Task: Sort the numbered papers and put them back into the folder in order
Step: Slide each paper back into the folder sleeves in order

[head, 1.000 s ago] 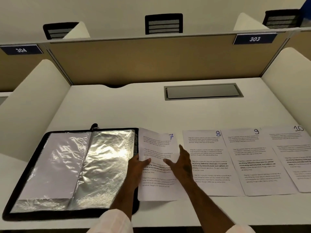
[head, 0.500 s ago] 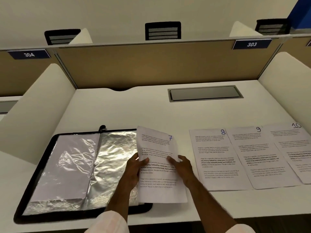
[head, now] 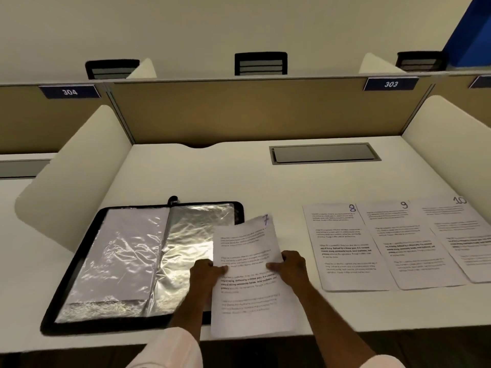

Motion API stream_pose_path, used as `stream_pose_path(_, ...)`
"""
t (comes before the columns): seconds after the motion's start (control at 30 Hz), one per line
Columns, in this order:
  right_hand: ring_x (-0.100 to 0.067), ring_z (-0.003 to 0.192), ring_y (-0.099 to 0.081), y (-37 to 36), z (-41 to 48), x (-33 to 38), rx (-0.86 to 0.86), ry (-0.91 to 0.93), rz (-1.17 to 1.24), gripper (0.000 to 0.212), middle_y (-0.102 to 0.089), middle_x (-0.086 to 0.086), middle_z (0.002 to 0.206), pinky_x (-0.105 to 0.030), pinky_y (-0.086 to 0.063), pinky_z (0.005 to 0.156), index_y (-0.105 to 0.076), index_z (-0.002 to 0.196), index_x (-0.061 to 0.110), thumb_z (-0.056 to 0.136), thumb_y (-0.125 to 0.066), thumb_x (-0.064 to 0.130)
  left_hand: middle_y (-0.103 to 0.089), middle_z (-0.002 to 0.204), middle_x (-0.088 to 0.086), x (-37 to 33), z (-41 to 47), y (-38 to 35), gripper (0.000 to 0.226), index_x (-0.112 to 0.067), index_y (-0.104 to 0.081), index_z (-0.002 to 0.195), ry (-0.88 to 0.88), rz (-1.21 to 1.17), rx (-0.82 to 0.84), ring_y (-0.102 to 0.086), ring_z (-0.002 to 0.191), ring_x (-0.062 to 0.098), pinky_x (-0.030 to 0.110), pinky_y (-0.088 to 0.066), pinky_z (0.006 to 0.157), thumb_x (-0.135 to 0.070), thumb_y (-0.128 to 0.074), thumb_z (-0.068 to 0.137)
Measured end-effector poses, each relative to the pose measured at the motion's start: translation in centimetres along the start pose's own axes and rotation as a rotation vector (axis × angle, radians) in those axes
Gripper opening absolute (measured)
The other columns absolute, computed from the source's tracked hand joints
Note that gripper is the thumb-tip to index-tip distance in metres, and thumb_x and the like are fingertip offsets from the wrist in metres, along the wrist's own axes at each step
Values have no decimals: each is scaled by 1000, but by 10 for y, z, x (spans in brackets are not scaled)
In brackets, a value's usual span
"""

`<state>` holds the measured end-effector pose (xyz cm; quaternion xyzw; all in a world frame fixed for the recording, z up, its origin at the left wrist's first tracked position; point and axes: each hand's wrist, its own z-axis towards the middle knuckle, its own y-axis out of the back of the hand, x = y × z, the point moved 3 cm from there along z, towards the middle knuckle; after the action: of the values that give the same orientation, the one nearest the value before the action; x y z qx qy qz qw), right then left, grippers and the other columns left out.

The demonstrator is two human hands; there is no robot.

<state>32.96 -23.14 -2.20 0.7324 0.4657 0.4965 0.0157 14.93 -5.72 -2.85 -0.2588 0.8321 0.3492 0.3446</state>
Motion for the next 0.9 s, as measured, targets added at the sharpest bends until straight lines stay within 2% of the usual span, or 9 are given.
stream_pose_path(0.1,-23,95,-66,-3,-9,-9,-68,33,-22,56,-67,-8,113,-35,-57,83,-62,116,4,73,-80,35,-71,78,1,1,-11,-3,27,-14,-64,75,-55,226,-91,-68,67,15,27,-53,59,-33,-84,74)
stream_pose_path(0.2,-16,84,-65,7,-43,-2,-135,174,-42,33,-68,-5,105,-31,-58,72,-61,106,6,84,-71,28,-66,78,-4,-2,-32,-7,28,-19,-57,75,-148,325,-142,-63,67,10,26,-48,57,-39,-77,80)
stream_pose_path(0.27,-13,83,-64,8,-58,3,-129,247,21,27,-67,-4,107,-27,-56,70,-58,113,11,89,-65,22,-63,76,-6,-4,-47,-10,28,-19,-56,75,-197,334,-167,-60,66,8,25,-43,56,-39,-74,83)
stream_pose_path(0.33,-14,97,-60,4,-74,6,-116,337,29,47,-59,1,114,-31,-54,83,-45,137,21,92,-60,20,-62,74,-7,-6,-65,-11,27,-19,-57,77,-224,315,-202,-60,66,8,26,-44,57,-40,-71,85)
stream_pose_path(0.4,-12,106,-53,-3,-92,10,-113,446,-82,54,-49,7,115,-32,-48,93,-34,145,29,95,-53,23,-62,73,-7,-7,-81,-10,26,-20,-57,76,-241,304,-230,-60,65,8,26,-44,58,-41,-69,86)
stream_pose_path(0.53,-15,102,-60,-27,-116,20,-95,526,-270,30,-58,-1,118,-21,-49,83,-58,124,19,99,-47,31,-62,71,-9,-13,-109,-8,26,-19,-60,78,-306,308,-282,-59,63,5,24,-45,55,-43,-67,86)
stream_pose_path(0.6,-16,101,-64,-39,-121,23,-70,525,-277,32,-62,-2,116,-22,-52,84,-63,116,16,97,-51,37,-63,73,-8,-16,-115,-5,26,-19,-61,80,-315,312,-288,-59,63,5,23,-44,55,-44,-66,88)
stream_pose_path(0.73,-13,100,-63,-58,-139,29,-33,577,-321,46,-65,1,117,-21,-51,86,-66,120,18,87,-59,49,-68,80,-3,-16,-117,7,26,-18,-67,85,-301,313,-287,-61,69,12,27,-48,64,-44,-66,87)
stream_pose_path(0.9,-5,83,-57,-75,-151,41,-7,594,-318,44,-66,3,105,-6,-38,65,-68,113,19,86,-61,53,-63,80,-4,-8,-107,28,29,-17,-70,90,-291,327,-216,-59,72,12,26,-42,65,-45,-67,86)
